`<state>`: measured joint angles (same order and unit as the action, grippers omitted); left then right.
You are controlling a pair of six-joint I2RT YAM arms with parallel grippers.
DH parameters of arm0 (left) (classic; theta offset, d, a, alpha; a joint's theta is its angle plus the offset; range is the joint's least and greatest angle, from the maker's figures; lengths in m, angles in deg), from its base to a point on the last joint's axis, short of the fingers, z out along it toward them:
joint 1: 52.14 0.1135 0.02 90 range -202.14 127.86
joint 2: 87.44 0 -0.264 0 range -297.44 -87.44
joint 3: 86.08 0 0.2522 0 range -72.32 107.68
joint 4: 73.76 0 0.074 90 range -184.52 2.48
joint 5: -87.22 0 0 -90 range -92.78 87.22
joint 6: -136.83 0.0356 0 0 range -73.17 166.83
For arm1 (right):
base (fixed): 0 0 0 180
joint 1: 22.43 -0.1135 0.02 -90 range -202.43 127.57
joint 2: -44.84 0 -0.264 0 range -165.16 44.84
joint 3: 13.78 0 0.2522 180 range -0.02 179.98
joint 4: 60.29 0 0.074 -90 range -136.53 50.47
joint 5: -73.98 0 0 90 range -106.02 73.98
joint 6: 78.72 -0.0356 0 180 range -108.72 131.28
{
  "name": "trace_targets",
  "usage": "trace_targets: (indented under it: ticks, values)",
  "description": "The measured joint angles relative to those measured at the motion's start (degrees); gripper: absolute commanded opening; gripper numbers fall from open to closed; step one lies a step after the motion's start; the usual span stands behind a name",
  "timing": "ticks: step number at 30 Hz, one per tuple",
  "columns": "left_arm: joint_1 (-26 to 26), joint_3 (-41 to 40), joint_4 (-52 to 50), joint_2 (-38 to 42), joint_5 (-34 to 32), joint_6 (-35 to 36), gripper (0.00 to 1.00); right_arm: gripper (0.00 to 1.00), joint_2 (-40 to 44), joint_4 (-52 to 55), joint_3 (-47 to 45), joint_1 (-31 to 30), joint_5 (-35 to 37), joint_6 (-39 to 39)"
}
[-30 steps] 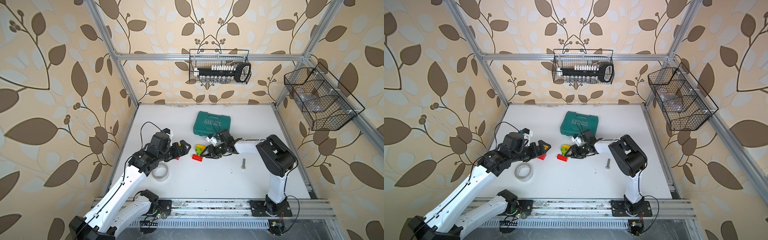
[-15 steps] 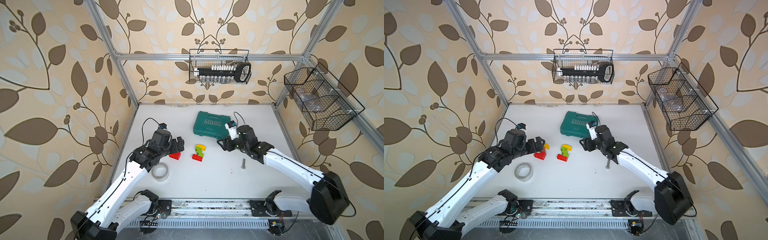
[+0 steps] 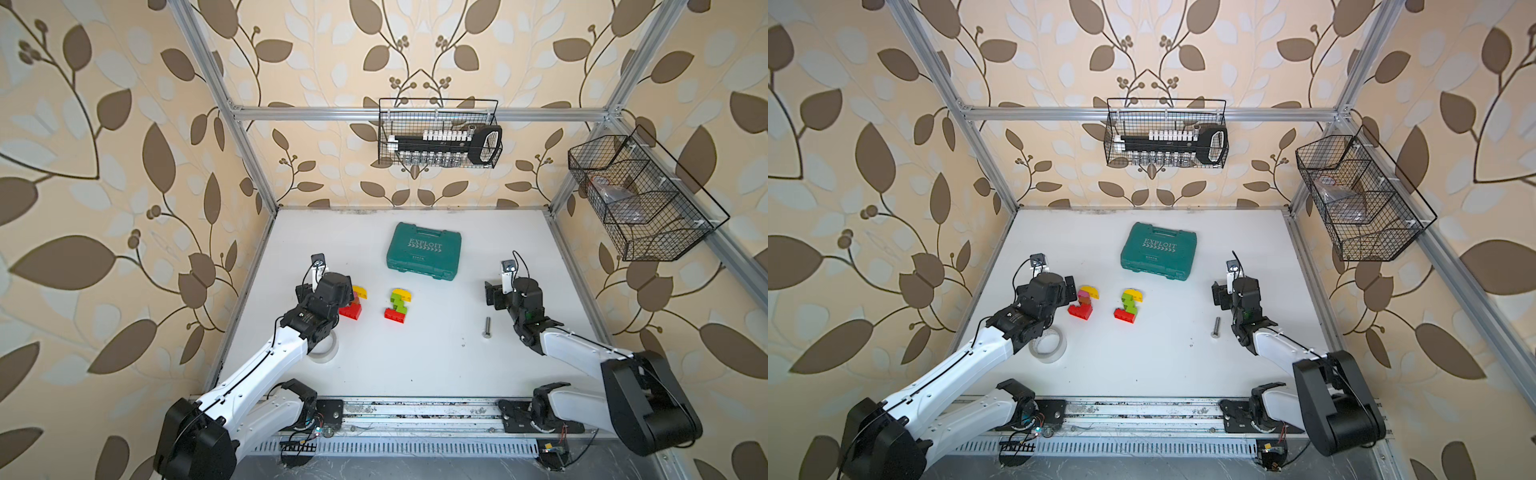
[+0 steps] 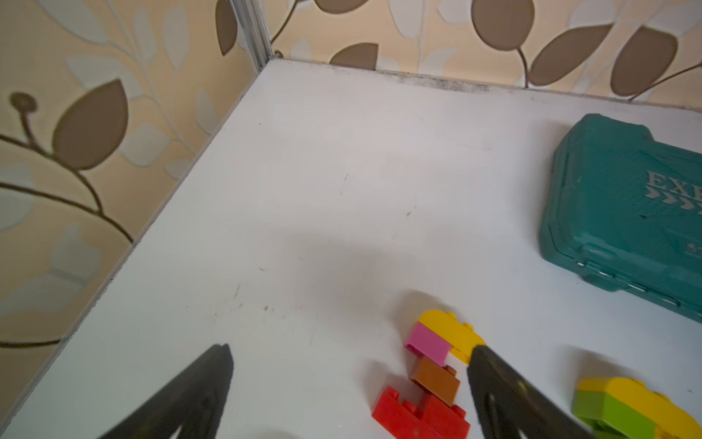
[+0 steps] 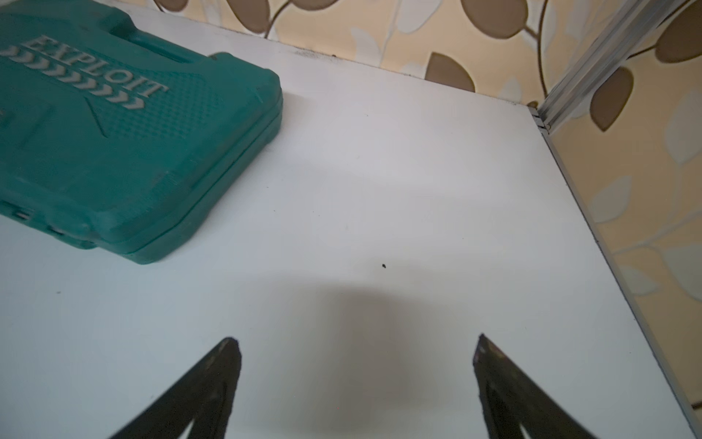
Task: Assemble the letter s with lego
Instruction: Reset both arms
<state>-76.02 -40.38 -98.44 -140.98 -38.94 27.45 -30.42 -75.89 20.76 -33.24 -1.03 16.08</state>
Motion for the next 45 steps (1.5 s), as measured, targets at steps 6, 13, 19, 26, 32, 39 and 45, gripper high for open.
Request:
trace_targets:
  ticks: [6, 13, 19, 26, 32, 39, 45]
  values:
    - [3.98, -12.55, 16.65, 2.73, -5.60, 4.28, 0.99, 0.93, -9.03, -12.07, -0.22, 5.84, -3.91, -1.49]
    - [15.32, -18.12, 36.09, -10.88, -3.93, 7.02, 0.99, 0.99, -11.17, -16.31, -0.13, 9.44, -6.49, -4.39]
    - [20.72, -15.58, 46.51, -24.76, 6.51, 9.35, 0.99, 0.99, -11.17, -16.59, -0.13, 9.44, -7.15, -5.03]
    - [20.87, -12.02, 52.89, -32.72, 16.76, 13.75, 0.99, 0.99, -11.17, -16.74, -0.13, 9.44, -7.39, -5.22]
    - [20.87, -11.82, 53.13, -32.70, 18.25, 14.51, 0.99, 0.99, -11.17, -16.74, -0.13, 9.44, -7.54, -5.25]
    - [20.87, -11.82, 53.11, -32.70, 19.04, 14.60, 0.99, 0.99, -11.17, -16.74, -0.13, 9.44, -7.52, -5.25]
    - [20.87, -11.82, 53.11, -32.70, 19.37, 14.62, 0.99, 0.99, -11.17, -16.74, -0.13, 9.44, -7.54, -5.25]
